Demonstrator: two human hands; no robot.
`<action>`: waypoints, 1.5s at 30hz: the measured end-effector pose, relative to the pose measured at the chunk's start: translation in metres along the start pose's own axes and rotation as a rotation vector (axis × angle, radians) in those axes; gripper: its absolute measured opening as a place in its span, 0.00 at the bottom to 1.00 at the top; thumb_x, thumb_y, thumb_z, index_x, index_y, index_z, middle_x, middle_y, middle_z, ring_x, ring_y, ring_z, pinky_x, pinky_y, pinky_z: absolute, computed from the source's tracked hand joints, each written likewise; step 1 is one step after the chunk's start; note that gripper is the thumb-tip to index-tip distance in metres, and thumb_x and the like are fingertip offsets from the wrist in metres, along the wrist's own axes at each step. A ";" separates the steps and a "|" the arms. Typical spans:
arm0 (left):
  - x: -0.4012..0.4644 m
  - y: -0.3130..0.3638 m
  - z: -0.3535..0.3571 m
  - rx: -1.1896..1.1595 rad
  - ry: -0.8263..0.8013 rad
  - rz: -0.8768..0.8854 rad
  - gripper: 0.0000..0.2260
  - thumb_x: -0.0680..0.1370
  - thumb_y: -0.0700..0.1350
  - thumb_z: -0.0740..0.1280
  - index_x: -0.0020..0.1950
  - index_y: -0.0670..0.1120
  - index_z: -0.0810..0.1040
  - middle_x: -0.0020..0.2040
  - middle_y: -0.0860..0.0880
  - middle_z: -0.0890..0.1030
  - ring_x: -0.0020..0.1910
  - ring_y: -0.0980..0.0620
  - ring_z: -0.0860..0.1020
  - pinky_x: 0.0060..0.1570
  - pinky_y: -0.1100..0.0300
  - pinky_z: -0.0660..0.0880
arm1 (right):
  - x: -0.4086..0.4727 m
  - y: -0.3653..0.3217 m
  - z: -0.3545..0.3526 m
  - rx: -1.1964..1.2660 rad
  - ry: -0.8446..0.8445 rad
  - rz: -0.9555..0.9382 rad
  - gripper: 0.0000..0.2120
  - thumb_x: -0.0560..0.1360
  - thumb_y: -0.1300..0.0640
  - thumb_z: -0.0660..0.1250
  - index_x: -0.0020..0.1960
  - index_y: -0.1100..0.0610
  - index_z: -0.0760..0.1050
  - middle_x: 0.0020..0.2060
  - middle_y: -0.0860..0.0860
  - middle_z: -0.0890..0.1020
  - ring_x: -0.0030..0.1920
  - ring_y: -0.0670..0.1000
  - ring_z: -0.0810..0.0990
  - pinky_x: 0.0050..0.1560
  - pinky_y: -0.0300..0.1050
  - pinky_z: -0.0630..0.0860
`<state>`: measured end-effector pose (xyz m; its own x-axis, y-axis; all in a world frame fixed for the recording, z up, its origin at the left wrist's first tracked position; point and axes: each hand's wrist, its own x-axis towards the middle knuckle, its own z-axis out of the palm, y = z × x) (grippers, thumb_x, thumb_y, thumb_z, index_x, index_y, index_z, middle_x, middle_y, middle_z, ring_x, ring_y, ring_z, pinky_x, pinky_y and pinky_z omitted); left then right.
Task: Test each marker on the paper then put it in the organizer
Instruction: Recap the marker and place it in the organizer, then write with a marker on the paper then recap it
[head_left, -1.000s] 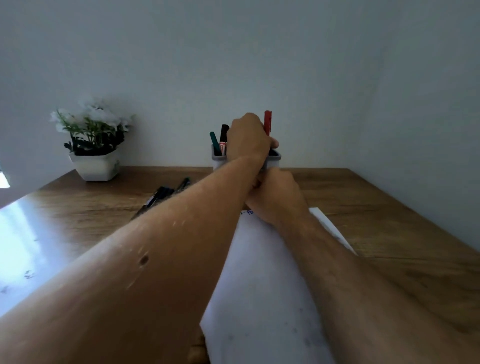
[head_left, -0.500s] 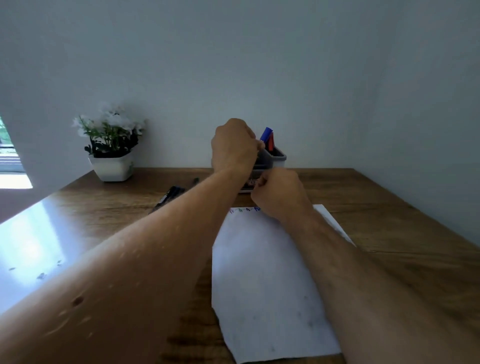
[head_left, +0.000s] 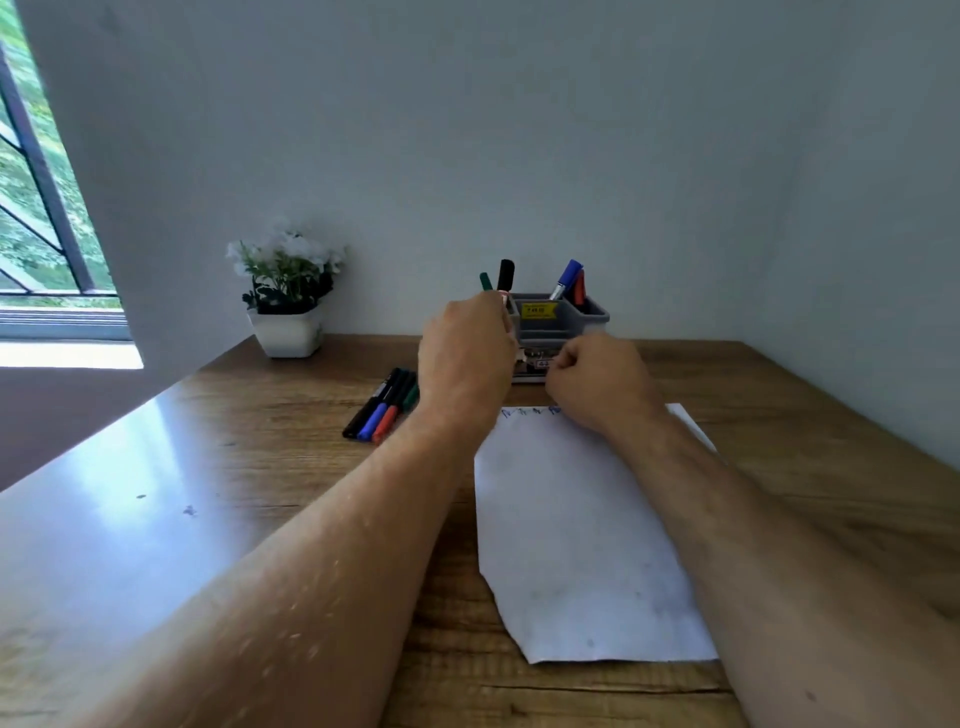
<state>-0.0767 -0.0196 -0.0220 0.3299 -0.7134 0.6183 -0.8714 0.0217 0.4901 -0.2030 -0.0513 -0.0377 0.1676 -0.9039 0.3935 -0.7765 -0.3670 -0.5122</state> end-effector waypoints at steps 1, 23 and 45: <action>-0.001 -0.002 0.000 0.079 0.001 0.016 0.05 0.79 0.40 0.65 0.51 0.47 0.80 0.46 0.47 0.83 0.44 0.48 0.80 0.44 0.54 0.79 | 0.000 0.001 -0.001 0.000 -0.003 0.008 0.05 0.73 0.59 0.68 0.39 0.55 0.79 0.39 0.50 0.80 0.39 0.46 0.76 0.41 0.41 0.72; 0.005 -0.027 -0.005 0.440 -0.243 -0.061 0.03 0.79 0.38 0.63 0.46 0.45 0.73 0.40 0.45 0.71 0.41 0.46 0.73 0.39 0.54 0.72 | 0.003 0.000 0.001 -0.013 -0.031 -0.018 0.04 0.75 0.58 0.68 0.44 0.54 0.82 0.43 0.51 0.82 0.42 0.47 0.78 0.43 0.41 0.73; 0.020 -0.023 -0.010 -0.020 -0.091 -0.260 0.07 0.72 0.44 0.71 0.37 0.42 0.78 0.34 0.47 0.79 0.31 0.52 0.77 0.26 0.62 0.68 | 0.000 -0.002 -0.004 0.026 0.022 -0.075 0.04 0.75 0.59 0.68 0.47 0.55 0.82 0.45 0.51 0.83 0.45 0.46 0.78 0.46 0.42 0.76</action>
<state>-0.0464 -0.0272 -0.0148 0.5069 -0.7565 0.4131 -0.7539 -0.1567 0.6380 -0.2034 -0.0497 -0.0337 0.2113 -0.8685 0.4483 -0.7460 -0.4397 -0.5001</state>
